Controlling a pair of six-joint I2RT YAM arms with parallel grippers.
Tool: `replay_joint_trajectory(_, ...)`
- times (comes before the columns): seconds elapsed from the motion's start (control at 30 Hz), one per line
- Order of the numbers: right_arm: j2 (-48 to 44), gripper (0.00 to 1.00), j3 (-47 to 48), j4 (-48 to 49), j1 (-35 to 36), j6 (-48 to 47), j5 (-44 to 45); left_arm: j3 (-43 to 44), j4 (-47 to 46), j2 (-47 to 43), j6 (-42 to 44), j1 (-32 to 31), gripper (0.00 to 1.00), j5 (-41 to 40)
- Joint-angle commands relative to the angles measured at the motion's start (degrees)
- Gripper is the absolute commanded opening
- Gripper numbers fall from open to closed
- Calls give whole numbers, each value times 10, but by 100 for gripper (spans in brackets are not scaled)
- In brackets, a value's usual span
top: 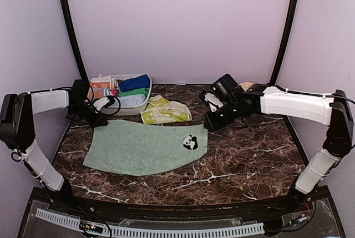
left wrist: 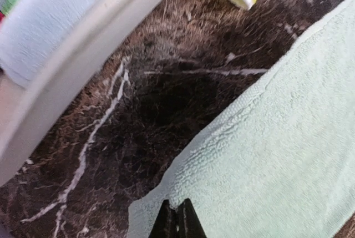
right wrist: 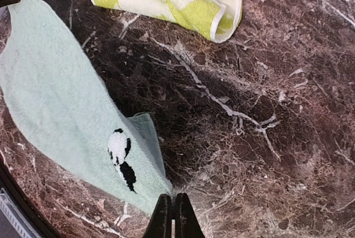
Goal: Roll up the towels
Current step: Pick up the towel from the center of the board, then flatten out the towel at the center of the board.
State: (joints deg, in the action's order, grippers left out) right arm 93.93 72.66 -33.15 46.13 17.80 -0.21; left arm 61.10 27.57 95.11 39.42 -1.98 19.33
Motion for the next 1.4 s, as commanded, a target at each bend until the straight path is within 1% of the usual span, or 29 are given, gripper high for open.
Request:
replay_joint_trajectory(0.0,-80,0,7,-17,4,0,10,13,93,-126,-7,4,0,40)
replay_joint_trajectory(0.17,-165,0,-14,-54,23,30,12,22,194,-251,11,3,0,72)
replay_joint_trajectory(0.2,-184,0,-19,-67,31,37,16,29,221,-283,20,3,0,83)
replay_joint_trajectory(0.37,-271,0,-26,-129,72,88,53,74,343,-384,45,3,0,126)
replay_joint_trajectory(0.53,-338,0,-26,-188,119,152,74,128,439,-443,54,2,0,152)
replay_joint_trajectory(0.6,-346,0,-21,-210,132,167,80,132,465,-453,60,2,0,153)
replay_joint_trajectory(0.67,-344,0,-19,-226,135,172,94,118,468,-456,64,3,0,144)
replay_joint_trajectory(0.73,-332,0,-25,-229,133,164,117,81,436,-453,60,3,0,122)
replay_joint_trajectory(0.8,-305,0,-36,-220,117,146,135,38,369,-436,52,3,0,91)
replay_joint_trajectory(0.87,-272,0,-59,-194,80,114,131,-7,292,-405,40,2,0,54)
replay_joint_trajectory(0.97,-209,0,-101,-113,8,67,105,-62,161,-325,25,2,0,8)
replay_joint_trajectory(1.07,-131,0,-91,-39,-30,24,94,-84,36,-246,18,2,0,-52)
replay_joint_trajectory(1.13,-60,0,-71,-14,-49,1,86,-82,-6,-193,17,1,0,-66)
replay_joint_trajectory(1.17,-26,0,-46,-6,-55,-9,81,-79,-18,-169,16,0,0,-65)
replay_joint_trajectory(1.2,6,0,-32,1,-61,-17,77,-76,-25,-142,17,-1,11,-63)
replay_joint_trajectory(1.23,33,0,-19,8,-66,-23,72,-73,-34,-119,18,-2,30,-68)
replay_joint_trajectory(1.27,57,0,-7,14,-70,-27,67,-75,-49,-100,19,-3,44,-76)
replay_joint_trajectory(1.37,108,0,23,29,-78,-31,65,-77,-97,-65,23,-3,56,-103)
